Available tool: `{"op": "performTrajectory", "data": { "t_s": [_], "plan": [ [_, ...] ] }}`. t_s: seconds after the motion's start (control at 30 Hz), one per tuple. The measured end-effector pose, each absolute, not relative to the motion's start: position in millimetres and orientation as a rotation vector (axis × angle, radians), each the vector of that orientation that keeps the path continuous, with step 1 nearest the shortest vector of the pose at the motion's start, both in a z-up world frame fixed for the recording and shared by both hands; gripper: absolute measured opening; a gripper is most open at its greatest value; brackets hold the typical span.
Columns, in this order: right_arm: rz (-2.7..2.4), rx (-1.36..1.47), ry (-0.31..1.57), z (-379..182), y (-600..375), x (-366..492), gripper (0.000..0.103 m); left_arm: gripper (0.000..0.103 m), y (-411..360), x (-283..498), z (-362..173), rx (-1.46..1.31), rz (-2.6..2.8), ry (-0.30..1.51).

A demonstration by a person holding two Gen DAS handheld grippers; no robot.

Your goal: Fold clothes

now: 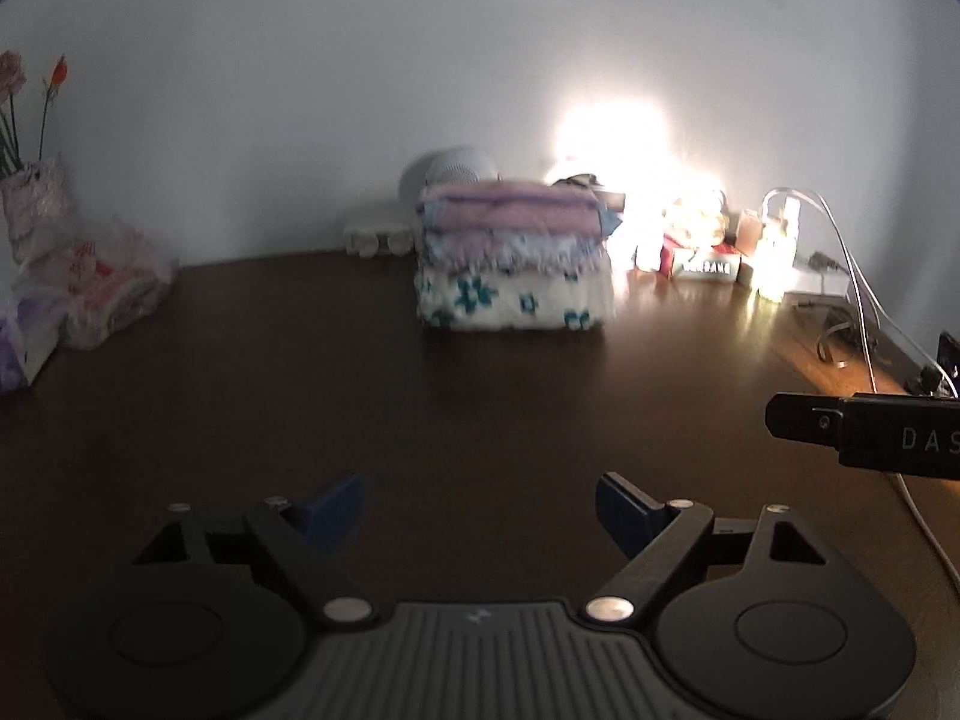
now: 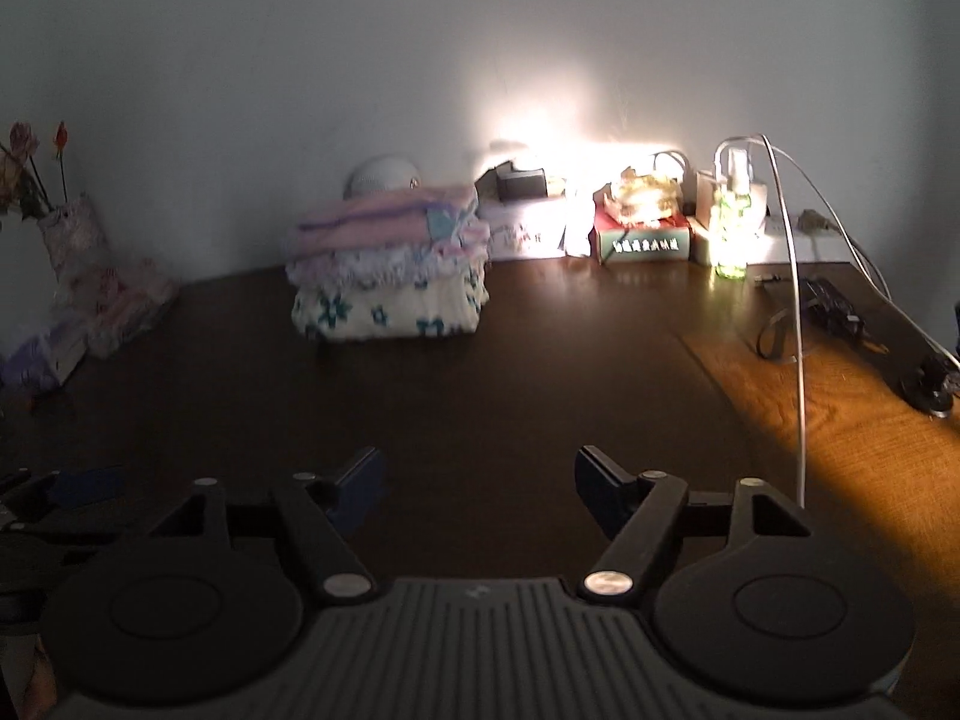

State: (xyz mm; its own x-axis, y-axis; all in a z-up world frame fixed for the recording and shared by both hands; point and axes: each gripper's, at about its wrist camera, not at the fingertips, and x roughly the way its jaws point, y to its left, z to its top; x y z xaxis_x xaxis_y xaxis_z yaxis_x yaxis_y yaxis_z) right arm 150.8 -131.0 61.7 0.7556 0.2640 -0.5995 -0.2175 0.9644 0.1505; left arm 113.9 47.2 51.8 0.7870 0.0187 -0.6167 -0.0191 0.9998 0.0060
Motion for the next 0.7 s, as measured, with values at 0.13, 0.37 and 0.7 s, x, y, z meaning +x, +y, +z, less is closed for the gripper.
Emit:
{"op": "performTrajectory", "data": {
  "t_s": [0.13, 0.37, 0.7],
  "plan": [
    [0.294, 0.040, 0.701, 33, -146, 102, 0.082, 0.085, 28, 77, 30, 0.009, 0.047, 0.655],
    [0.268, 0.001, 0.729, 9, -165, 64, 0.102, 0.086, 11, 44, 11, 0.023, 0.062, 0.704],
    [0.190, -0.063, 0.699, 5, -163, 52, 0.103, 0.100, 11, 22, 5, -0.012, 0.110, 0.689]
  ]
}}
